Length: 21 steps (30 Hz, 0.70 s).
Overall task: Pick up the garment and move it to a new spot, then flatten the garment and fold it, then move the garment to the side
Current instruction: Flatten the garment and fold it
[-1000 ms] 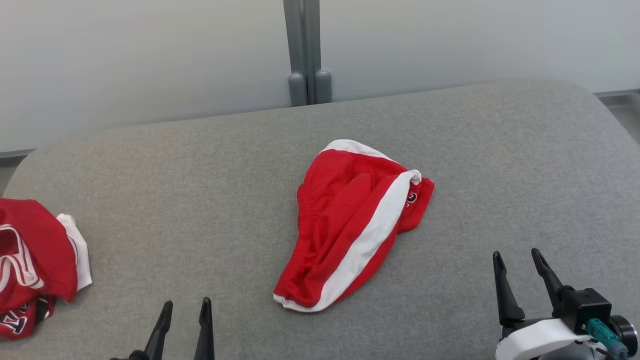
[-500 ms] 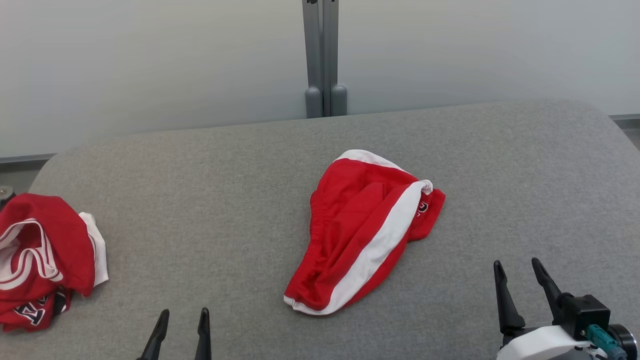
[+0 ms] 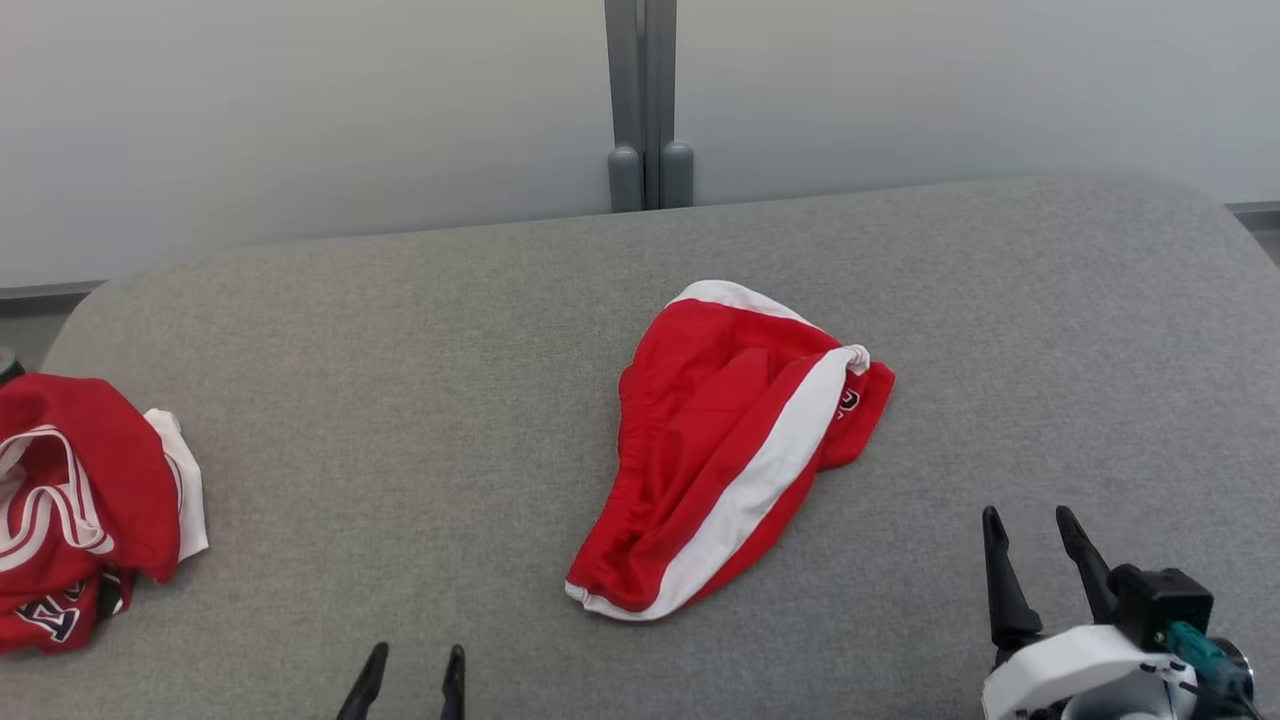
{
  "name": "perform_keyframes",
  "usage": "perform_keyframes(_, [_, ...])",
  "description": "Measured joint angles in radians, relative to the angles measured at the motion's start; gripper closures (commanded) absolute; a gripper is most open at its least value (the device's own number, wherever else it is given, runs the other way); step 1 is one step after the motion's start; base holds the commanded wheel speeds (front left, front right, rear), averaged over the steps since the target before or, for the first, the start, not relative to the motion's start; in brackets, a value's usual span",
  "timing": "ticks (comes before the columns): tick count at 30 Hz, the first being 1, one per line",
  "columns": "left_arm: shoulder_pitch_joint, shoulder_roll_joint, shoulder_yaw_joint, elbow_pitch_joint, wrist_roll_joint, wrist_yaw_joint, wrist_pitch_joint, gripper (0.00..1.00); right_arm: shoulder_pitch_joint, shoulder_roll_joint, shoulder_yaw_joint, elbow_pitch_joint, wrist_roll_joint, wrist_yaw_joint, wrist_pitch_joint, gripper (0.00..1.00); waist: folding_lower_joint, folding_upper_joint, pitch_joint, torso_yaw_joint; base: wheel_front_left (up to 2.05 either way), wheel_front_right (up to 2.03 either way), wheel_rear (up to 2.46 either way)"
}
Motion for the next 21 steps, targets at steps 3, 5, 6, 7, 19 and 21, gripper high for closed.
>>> perform_keyframes(3, [-0.046,0.028,-0.074,0.048,-0.022,0.000,0.000,0.00,-0.079,0.000,0.029,0.085,0.004,0.000,0.006,0.00,0.0000,0.0000,0.017,-0.002,0.00,0.00,0.00])
perform_keyframes(5, [-0.081,0.061,-0.139,0.082,-0.042,0.000,0.000,0.00,-0.156,-0.003,0.053,0.123,-0.001,0.000,0.052,0.00,0.0000,0.0000,0.032,-0.002,0.00,0.00,0.00])
perform_keyframes(6, [-0.105,0.082,-0.171,0.094,-0.057,0.000,0.004,0.00,-0.206,-0.012,0.062,0.137,-0.003,0.000,0.084,0.00,0.0000,0.0000,0.043,-0.002,0.00,0.00,0.00])
perform_keyframes(7, [-0.134,0.099,-0.200,0.104,-0.073,0.000,0.012,0.00,-0.254,-0.022,0.071,0.152,-0.005,0.000,0.117,0.00,0.0000,0.0000,0.055,-0.001,0.00,0.00,0.00])
perform_keyframes(19, [-0.375,0.234,-0.459,0.116,-0.238,0.000,0.087,0.00,-0.598,-0.092,0.206,0.290,0.112,0.000,0.430,0.00,0.0001,0.0000,0.208,0.037,0.00,0.00,0.00])
perform_keyframes(21, [-0.398,0.252,-0.486,0.115,-0.254,0.000,0.087,0.00,-0.627,-0.109,0.219,0.309,0.138,0.000,0.464,0.00,0.0001,0.0000,0.228,0.050,0.00,0.00,0.00])
